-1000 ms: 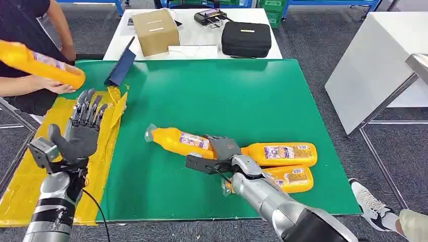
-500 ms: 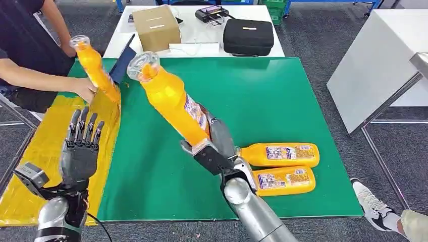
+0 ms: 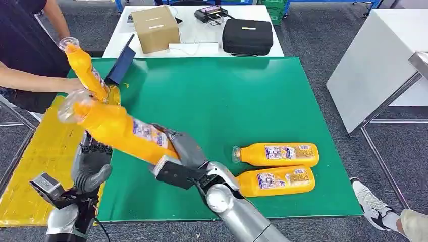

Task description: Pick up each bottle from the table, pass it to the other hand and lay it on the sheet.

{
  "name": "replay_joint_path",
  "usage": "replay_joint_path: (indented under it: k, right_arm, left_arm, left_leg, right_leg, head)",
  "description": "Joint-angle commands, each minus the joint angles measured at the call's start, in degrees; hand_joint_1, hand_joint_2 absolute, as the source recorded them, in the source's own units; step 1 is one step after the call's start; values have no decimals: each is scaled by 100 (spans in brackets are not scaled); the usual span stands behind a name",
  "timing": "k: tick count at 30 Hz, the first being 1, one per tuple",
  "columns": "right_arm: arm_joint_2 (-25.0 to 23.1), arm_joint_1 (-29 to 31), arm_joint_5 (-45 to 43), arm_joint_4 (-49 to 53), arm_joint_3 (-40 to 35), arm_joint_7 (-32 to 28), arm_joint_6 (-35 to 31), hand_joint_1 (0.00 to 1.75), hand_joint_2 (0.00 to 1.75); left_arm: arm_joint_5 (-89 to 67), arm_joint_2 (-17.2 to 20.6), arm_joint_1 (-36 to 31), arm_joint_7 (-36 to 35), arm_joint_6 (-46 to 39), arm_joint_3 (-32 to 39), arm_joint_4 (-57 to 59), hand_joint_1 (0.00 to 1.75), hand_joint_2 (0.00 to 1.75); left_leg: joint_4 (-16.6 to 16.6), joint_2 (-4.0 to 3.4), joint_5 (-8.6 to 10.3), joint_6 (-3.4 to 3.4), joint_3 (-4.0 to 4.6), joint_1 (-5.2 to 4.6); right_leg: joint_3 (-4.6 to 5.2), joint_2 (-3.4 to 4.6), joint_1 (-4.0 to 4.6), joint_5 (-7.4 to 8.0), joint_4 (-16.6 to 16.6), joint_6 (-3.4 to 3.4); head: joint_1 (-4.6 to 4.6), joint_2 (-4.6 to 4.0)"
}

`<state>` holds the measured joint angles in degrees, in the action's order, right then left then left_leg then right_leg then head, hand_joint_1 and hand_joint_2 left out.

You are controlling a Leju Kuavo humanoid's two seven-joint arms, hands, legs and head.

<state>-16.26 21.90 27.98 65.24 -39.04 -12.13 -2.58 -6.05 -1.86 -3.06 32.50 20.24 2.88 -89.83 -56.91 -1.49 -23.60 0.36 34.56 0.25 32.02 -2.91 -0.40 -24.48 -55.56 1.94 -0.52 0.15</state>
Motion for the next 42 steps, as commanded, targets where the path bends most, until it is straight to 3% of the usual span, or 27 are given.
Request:
replay_joint_path:
  k: [1, 19, 20, 28, 37, 38, 39, 40, 41, 42]
  right_arm:
    - [-96, 448, 189, -1203, -1641, 182, 164, 175, 175]
    - [-25, 425, 297, -1171, -2155, 289, 170, 175, 175]
    - [-23, 430, 293, -1193, -2155, 296, 167, 175, 175]
    - [-48, 487, 271, -1398, -2177, 306, 164, 175, 175]
    - [-84, 620, 136, -1791, -1569, 351, -194, 173, 175]
    - [-70, 635, 161, -1803, -1501, 368, -300, 40, 175]
    - [-44, 661, 133, -1801, -1390, 388, -335, 0, 175]
    - [26, 647, 153, -1691, -1255, 416, -440, 0, 175]
    - [185, 531, 195, -1339, -1034, 450, -514, 0, 175]
    - [325, 428, 226, -1014, -917, 441, -480, 0, 175]
  left_arm:
    - [-123, 12, 65, 69, 31, -349, 15, 0, 175]
    - [-409, 206, 76, 97, 25, -549, 201, 2, 175]
    - [-417, 222, 69, 111, 41, -562, 208, 175, 175]
    - [-410, 274, 48, 199, 127, -547, 250, 175, 175]
    - [-303, 203, -69, 190, 196, -480, 263, 175, 175]
    - [-325, 201, -78, 161, 139, -446, 257, 175, 175]
    - [-455, 214, -87, 121, -17, -411, 239, 175, 175]
    - [-1067, 250, -90, 81, -652, -354, 208, 175, 175]
    - [-2115, 261, -62, 116, -1807, -251, 149, 175, 175]
    - [-2245, 306, -35, 92, -1941, -189, 144, 175, 175]
  left_leg:
    - [5, 2, -3, -2, -11, 1]
    - [5, 24, -5, -4, -17, 5]
    - [6, 20, -3, -3, -14, 3]
    - [7, 27, -1, -3, -16, 4]
    - [5, 32, 1, -2, -12, 3]
    - [5, 29, 2, -2, -10, 2]
    - [4, 24, 2, -1, -5, 2]
    - [5, 32, 1, -2, -13, 4]
    - [4, 28, 2, -2, -7, 3]
    - [3, 26, 3, -1, -2, 2]
  right_leg:
    - [-10, 15, -1, -3, 5, -3]
    - [-16, 6, 0, -9, 9, -6]
    - [-12, 4, -1, -7, 9, -5]
    - [-14, 2, 0, -7, 10, -6]
    - [-11, -4, -1, -7, 8, -5]
    - [-8, -5, -2, -6, 7, -4]
    - [-2, -6, -1, -4, 6, -3]
    - [-12, -3, 0, -6, 9, -5]
    - [-5, -5, -1, -5, 7, -4]
    - [-1, -9, -1, -3, 6, -3]
  head:
    - [2, 0]
    - [2, 0]
    - [2, 0]
    - [2, 0]
    - [4, 0]
    - [2, 0]
    - [2, 0]
    - [4, 0]
    - [2, 0]
    - [2, 0]
